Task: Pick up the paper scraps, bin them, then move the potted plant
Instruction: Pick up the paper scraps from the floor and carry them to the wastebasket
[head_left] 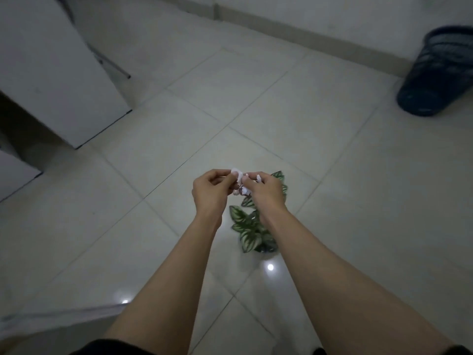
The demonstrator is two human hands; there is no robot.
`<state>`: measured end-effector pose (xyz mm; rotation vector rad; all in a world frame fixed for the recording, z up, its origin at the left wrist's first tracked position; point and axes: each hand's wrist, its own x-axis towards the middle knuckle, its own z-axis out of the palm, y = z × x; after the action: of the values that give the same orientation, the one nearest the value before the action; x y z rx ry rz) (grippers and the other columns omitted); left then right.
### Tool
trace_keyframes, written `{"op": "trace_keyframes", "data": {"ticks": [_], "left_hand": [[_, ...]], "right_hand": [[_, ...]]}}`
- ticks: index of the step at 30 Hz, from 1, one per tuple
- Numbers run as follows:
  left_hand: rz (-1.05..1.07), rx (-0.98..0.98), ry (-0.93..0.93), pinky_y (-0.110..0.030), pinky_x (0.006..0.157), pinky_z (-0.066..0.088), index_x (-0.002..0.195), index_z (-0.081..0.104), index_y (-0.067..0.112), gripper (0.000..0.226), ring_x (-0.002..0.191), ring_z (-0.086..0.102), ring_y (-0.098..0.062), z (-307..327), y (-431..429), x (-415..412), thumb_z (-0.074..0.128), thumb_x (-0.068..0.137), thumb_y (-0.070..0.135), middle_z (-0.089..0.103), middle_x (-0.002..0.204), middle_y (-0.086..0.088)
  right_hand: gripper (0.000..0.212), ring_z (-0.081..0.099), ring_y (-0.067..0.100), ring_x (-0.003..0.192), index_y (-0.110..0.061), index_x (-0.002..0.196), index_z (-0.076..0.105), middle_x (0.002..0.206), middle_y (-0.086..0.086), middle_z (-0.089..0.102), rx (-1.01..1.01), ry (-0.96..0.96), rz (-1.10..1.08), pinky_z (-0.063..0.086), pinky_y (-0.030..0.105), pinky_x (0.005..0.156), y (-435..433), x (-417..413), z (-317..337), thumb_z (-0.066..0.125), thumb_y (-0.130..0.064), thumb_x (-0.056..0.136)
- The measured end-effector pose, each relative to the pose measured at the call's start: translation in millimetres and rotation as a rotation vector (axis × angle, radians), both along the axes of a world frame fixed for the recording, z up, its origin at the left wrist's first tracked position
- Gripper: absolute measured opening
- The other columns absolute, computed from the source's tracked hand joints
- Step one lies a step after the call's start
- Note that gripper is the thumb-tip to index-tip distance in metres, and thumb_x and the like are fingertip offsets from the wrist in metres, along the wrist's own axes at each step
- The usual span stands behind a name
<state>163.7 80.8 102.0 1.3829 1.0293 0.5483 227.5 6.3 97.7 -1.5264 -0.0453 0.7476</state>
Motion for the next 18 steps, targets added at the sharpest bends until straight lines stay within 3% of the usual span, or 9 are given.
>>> {"op": "trace_keyframes", "data": {"ticks": [1,3,5,6,8,11,14,18], "left_hand": [[-0.016,-0.001,0.009,-0.023,0.065,0.056,0.087,0.07,0.005,0.011,0.064,0.067,-0.018,13,-12,20,0.07,0.08,0.014,0.07,0.072,-0.011],[-0.061,0.011,0.029,-0.027,0.068,0.055,0.088,0.069,0.01,0.01,0.065,0.066,-0.014,40,-44,71,0.066,0.084,0.019,0.069,0.074,-0.005],[-0.119,-0.001,0.037,-0.03,0.072,0.051,0.092,0.068,0.01,0.016,0.069,0.063,-0.014,69,-83,134,0.059,0.088,0.023,0.068,0.078,-0.001],[-0.136,-0.018,0.039,-0.031,0.073,0.05,0.095,0.068,0.009,0.018,0.071,0.063,-0.014,80,-97,154,0.057,0.089,0.023,0.067,0.079,0.0],[-0.207,-0.053,0.034,-0.029,0.072,0.048,0.097,0.067,0.008,0.02,0.072,0.062,-0.014,106,-135,214,0.054,0.09,0.022,0.066,0.08,0.001],[-0.321,-0.071,0.004,-0.028,0.072,0.047,0.098,0.067,0.007,0.021,0.072,0.061,-0.013,136,-186,298,0.053,0.09,0.021,0.066,0.081,0.0],[-0.417,-0.07,-0.017,-0.028,0.075,0.047,0.098,0.067,0.008,0.02,0.074,0.061,-0.013,153,-233,388,0.052,0.091,0.021,0.066,0.081,0.0],[-0.498,-0.019,-0.005,-0.03,0.08,0.049,0.096,0.065,0.012,0.018,0.081,0.062,-0.016,151,-269,484,0.05,0.093,0.021,0.067,0.085,-0.001]], "right_hand": [[0.01,0.062,0.003,0.05,0.0,0.089,0.066,0.061,0.004,0.057,-0.02,0.005,-0.029,0.05,0.011,0.053,-14,17,12,0.058,-0.005,0.089],[0.019,0.064,0.018,0.071,-0.009,0.067,0.063,0.064,0.007,0.062,-0.032,0.023,-0.12,0.056,0.032,0.079,-49,64,41,0.062,-0.011,0.086],[0.031,0.068,0.028,0.09,-0.012,0.055,0.057,0.075,0.016,0.068,-0.027,0.035,-0.217,0.052,0.044,0.093,-92,126,70,0.064,-0.012,0.084],[0.032,0.068,0.031,0.093,-0.012,0.054,0.056,0.077,0.016,0.067,-0.028,0.036,-0.24,0.051,0.045,0.095,-108,148,81,0.063,-0.01,0.084],[0.03,0.066,0.028,0.081,-0.01,0.056,0.056,0.07,0.01,0.061,-0.041,0.021,-0.315,0.051,0.042,0.096,-155,206,110,0.061,-0.007,0.085],[0.017,0.06,0.02,0.073,-0.006,0.069,0.061,0.065,0.004,0.058,-0.056,-0.011,-0.419,0.052,0.035,0.09,-213,280,143,0.06,-0.007,0.086],[0.008,0.06,0.018,0.074,-0.004,0.083,0.065,0.074,0.006,0.062,-0.07,-0.031,-0.516,0.05,0.031,0.087,-266,359,155,0.061,-0.01,0.087],[0.01,0.065,0.019,0.081,-0.007,0.078,0.064,0.086,0.01,0.067,-0.087,-0.016,-0.576,0.051,0.028,0.084,-311,450,153,0.063,-0.013,0.086]]}}
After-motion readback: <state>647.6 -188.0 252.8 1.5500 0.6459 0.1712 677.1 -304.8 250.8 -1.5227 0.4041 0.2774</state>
